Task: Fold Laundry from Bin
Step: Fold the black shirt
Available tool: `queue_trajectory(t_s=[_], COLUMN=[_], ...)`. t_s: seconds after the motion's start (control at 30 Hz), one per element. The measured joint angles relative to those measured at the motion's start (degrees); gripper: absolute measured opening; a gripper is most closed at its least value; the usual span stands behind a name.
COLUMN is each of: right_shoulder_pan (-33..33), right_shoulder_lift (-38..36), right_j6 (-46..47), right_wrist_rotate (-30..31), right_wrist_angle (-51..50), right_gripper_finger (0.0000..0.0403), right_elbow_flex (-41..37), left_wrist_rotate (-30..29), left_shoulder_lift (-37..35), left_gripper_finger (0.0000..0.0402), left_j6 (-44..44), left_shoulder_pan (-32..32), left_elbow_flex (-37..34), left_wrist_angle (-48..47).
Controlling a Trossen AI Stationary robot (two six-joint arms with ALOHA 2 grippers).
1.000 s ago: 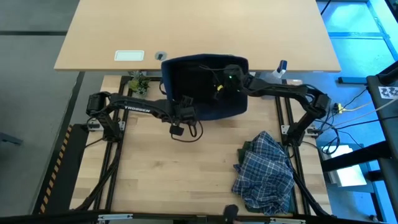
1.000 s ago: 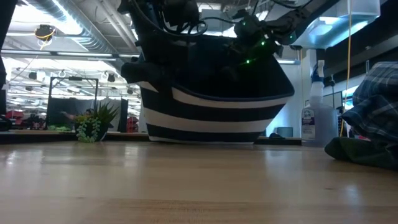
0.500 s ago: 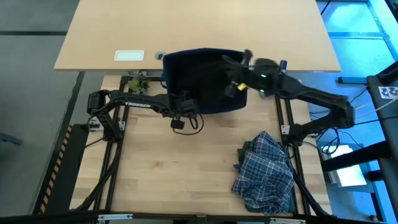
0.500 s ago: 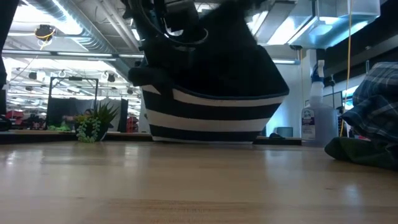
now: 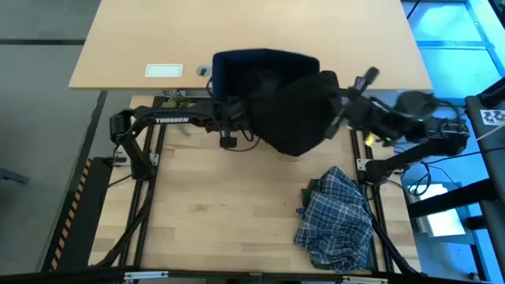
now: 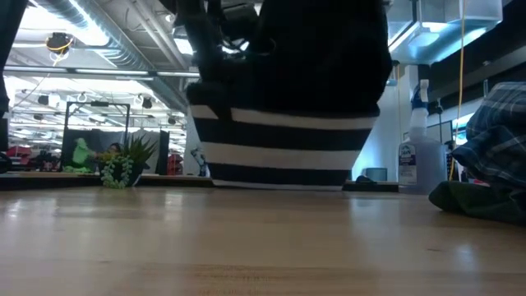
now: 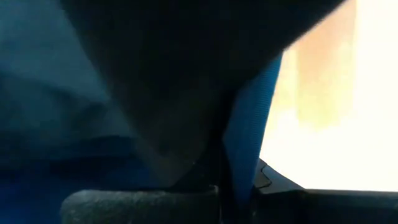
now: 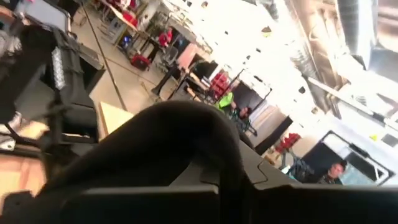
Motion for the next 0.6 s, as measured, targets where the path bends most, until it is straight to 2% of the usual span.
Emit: queue_trajectory(t_s=[0.13,0.37,0.6], right_shoulder_pan=[6.66,15.14,20.09], right_shoulder_lift=[0.46,0.82,2.85], right_j6=[-3.20,-4.51,-4.53], right_wrist_rotate=[3.08,4.16,7.25], right_wrist_angle=[0.36,0.33,-0.09], right_gripper_finger=[0.0003,0.0002,0.0002], right_elbow_flex=[3.48,5.27,5.29], left_wrist_rotate=[-1.68,-5.51,-4.13], left_shoulder_lift=[-0.14,0.27,0.60], left_gripper_finger=[0.0000,0.0000,0.0000], left_j6=[-0.56,-1.09,0.30], left_shoulder_pan=[2.49,7.48,15.00], left_elbow_flex=[2.93,8.70,13.97], left_wrist_angle=[1.35,4.57,2.83])
